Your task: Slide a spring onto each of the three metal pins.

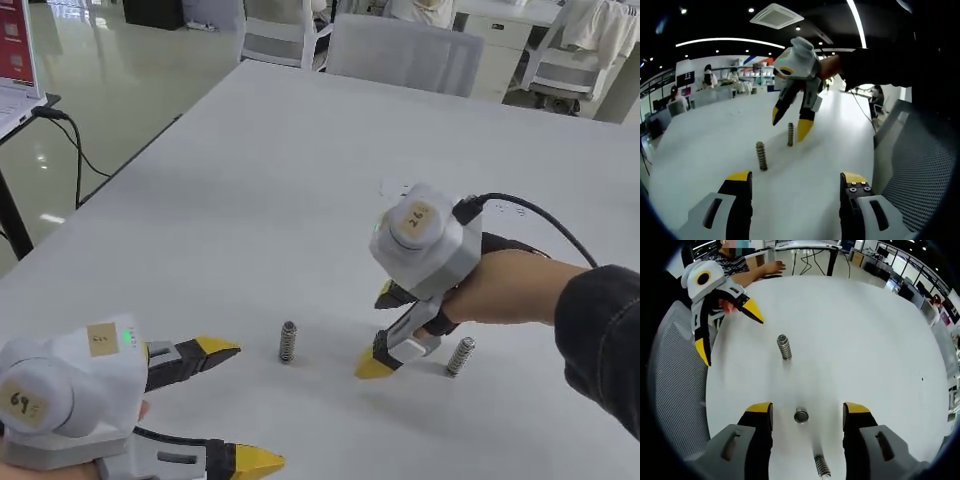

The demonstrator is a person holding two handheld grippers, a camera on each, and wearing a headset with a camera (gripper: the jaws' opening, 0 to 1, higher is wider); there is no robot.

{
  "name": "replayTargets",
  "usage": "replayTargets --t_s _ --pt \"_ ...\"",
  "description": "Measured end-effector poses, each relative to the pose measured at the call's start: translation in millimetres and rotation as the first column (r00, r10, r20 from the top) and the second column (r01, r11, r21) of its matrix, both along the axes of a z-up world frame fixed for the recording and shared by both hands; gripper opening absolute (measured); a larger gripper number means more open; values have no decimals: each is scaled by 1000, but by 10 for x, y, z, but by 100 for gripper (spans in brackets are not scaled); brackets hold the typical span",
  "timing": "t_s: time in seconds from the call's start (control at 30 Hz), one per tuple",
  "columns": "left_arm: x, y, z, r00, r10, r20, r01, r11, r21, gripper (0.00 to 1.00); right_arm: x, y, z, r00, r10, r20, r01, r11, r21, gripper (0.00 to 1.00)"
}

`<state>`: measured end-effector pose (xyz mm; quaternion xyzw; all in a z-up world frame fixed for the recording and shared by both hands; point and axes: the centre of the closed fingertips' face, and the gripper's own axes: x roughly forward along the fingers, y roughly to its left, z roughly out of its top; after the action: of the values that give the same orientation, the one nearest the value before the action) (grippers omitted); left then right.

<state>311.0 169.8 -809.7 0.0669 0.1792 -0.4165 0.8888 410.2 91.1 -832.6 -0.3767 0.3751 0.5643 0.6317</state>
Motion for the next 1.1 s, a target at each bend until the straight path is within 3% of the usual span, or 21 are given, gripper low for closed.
replayTargets --t_s 0.5,1.1 --pt "7 -34 21 1000 -10 -1 10 1000 14 67 75 -267 69 993 -110 38 106 990 92 69" --pt "29 -84 30 1000 -18 -1 18 1000 10 67 108 -579 202 969 -236 80 216 954 206 83"
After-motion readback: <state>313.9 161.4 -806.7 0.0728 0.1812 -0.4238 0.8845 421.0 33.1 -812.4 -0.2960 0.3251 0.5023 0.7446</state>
